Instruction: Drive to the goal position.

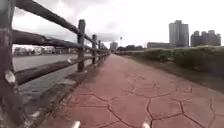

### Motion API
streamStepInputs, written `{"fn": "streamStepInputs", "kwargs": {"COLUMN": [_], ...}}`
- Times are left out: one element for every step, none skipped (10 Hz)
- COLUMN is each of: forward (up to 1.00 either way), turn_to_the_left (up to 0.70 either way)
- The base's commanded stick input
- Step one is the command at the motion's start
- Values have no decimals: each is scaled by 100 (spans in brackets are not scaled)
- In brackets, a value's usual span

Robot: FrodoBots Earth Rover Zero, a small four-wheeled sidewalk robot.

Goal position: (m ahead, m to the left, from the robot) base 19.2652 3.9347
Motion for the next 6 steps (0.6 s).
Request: {"fn": "streamStepInputs", "kwargs": {"forward": [70, 70, 70, 70, 70, 70], "turn_to_the_left": [0, 0, 0, 0, 0, 0]}}
